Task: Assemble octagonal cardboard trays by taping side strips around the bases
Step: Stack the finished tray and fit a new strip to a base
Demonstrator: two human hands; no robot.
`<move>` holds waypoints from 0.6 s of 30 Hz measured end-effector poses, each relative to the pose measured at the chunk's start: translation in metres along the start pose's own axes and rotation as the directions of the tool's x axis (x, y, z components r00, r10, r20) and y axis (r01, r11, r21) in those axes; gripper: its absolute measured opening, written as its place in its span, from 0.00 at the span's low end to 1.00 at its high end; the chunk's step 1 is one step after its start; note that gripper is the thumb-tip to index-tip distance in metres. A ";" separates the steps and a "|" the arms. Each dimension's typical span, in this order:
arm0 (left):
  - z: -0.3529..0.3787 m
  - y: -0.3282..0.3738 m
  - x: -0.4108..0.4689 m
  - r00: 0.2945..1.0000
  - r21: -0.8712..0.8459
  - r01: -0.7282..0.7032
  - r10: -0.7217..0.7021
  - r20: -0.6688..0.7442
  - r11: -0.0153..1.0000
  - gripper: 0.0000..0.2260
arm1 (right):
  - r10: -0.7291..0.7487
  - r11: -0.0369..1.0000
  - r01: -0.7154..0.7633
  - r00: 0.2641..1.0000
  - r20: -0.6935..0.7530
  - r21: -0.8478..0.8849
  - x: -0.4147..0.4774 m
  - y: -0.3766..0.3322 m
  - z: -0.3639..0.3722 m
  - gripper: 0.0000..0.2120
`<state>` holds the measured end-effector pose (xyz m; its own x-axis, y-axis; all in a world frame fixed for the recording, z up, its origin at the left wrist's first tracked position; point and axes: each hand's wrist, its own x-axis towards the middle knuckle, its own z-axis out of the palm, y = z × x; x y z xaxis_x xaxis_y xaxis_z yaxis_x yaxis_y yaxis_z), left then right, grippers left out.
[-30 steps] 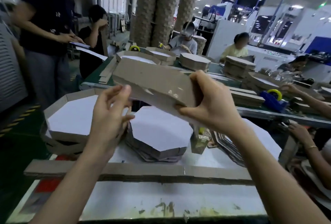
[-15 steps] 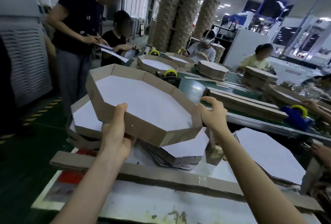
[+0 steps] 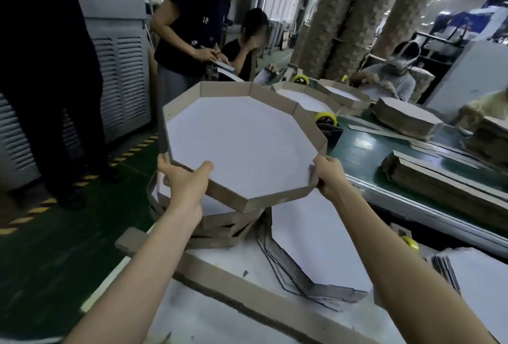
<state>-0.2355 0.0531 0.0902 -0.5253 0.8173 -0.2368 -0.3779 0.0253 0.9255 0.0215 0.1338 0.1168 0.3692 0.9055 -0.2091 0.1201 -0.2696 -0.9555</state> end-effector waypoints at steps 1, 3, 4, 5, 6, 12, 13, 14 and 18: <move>0.005 -0.006 0.005 1.000 0.079 -0.011 0.013 -0.028 0.997 0.44 | -0.003 1.000 0.003 1.000 0.011 -0.019 0.012 0.001 0.008 0.09; 0.012 -0.021 0.014 0.994 0.207 -0.018 0.039 -0.099 0.978 0.43 | -0.007 0.998 0.010 0.999 0.049 -0.063 0.035 0.005 0.021 0.08; 0.012 -0.028 0.019 0.992 0.243 -0.010 0.040 -0.121 0.970 0.42 | -0.008 0.996 0.015 0.998 0.070 -0.092 0.046 0.008 0.026 0.08; 0.013 -0.035 0.025 0.990 0.266 0.006 0.031 -0.135 0.964 0.41 | -0.008 0.993 0.018 0.996 0.087 -0.114 0.057 0.011 0.031 0.09; 0.013 -0.040 0.031 0.989 0.282 0.027 0.017 -0.150 0.959 0.40 | -0.003 0.991 0.017 0.995 0.100 -0.134 0.067 0.014 0.036 0.10; 0.015 -0.068 0.062 0.962 0.318 0.102 -0.013 -0.272 0.942 0.37 | 0.045 0.967 0.002 0.983 0.180 -0.253 0.100 0.041 0.061 0.10; 0.013 -0.072 0.067 0.960 0.344 0.103 -0.003 -0.279 0.933 0.37 | 0.045 0.965 0.007 0.981 0.191 -0.262 0.105 0.047 0.064 0.11; 0.012 -0.076 0.071 0.960 0.373 0.099 0.010 -0.281 0.922 0.37 | 0.049 0.963 0.006 0.979 0.197 -0.269 0.109 0.052 0.066 0.11; 0.015 -0.089 0.076 0.955 0.697 -0.014 0.215 -0.203 0.717 0.43 | 0.088 0.953 -0.010 0.966 0.244 -0.302 0.120 0.075 0.077 0.10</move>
<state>-0.2308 0.1214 -0.0058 -0.7377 0.6695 -0.0867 0.2677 0.4080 0.8728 0.0038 0.2470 0.0040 0.1420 0.9307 -0.3370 0.3893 -0.3655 -0.8455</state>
